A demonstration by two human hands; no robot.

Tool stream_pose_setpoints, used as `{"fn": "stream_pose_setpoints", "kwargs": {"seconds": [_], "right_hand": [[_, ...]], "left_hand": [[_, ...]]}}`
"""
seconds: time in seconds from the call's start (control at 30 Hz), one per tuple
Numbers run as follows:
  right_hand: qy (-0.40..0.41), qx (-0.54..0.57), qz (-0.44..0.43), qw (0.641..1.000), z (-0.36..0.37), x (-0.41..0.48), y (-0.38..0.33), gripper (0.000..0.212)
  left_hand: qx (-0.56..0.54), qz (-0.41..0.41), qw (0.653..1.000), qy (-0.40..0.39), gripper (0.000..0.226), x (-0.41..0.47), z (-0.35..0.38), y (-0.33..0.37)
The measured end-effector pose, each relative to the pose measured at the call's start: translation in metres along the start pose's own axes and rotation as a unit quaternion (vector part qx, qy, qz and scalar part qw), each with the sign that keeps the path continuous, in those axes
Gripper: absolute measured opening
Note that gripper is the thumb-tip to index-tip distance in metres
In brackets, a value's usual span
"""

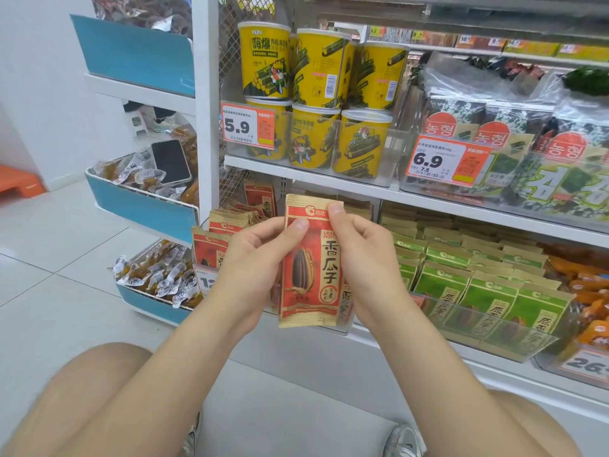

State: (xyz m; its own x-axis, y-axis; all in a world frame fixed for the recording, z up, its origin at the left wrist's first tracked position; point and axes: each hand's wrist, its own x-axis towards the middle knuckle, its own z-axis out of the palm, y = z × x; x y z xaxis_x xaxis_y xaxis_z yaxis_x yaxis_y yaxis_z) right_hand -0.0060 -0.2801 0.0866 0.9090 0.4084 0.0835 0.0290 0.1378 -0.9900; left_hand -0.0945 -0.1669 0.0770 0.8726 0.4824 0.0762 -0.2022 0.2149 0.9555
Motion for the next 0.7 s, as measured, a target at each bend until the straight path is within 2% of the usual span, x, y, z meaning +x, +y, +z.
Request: {"fn": "stream_pose_setpoints", "kwargs": {"seconds": [0.13, 0.27, 0.4, 0.5, 0.7], "right_hand": [[0.033, -0.060, -0.102, 0.992, 0.001, 0.002, 0.007, 0.049], [0.040, -0.061, -0.116, 0.991, -0.003, 0.004, 0.007, 0.020], [0.037, -0.156, -0.180, 0.971, -0.003, 0.004, 0.011, 0.013], [-0.028, -0.159, -0.142, 0.977, -0.001, -0.001, 0.010, 0.028], [-0.123, -0.092, -0.094, 0.984, -0.002, -0.004, 0.005, 0.031]], "left_hand": [[-0.038, -0.016, 0.999, -0.020, 0.039, 0.002, 0.001, 0.000], [-0.070, -0.004, 0.997, -0.031, 0.033, 0.003, -0.003, 0.000], [-0.078, 0.002, 0.997, -0.014, 0.035, 0.004, -0.005, -0.001], [-0.094, -0.001, 0.996, -0.005, 0.035, 0.004, -0.005, -0.002], [-0.113, 0.014, 0.993, -0.007, 0.036, 0.005, -0.009, 0.002]]}}
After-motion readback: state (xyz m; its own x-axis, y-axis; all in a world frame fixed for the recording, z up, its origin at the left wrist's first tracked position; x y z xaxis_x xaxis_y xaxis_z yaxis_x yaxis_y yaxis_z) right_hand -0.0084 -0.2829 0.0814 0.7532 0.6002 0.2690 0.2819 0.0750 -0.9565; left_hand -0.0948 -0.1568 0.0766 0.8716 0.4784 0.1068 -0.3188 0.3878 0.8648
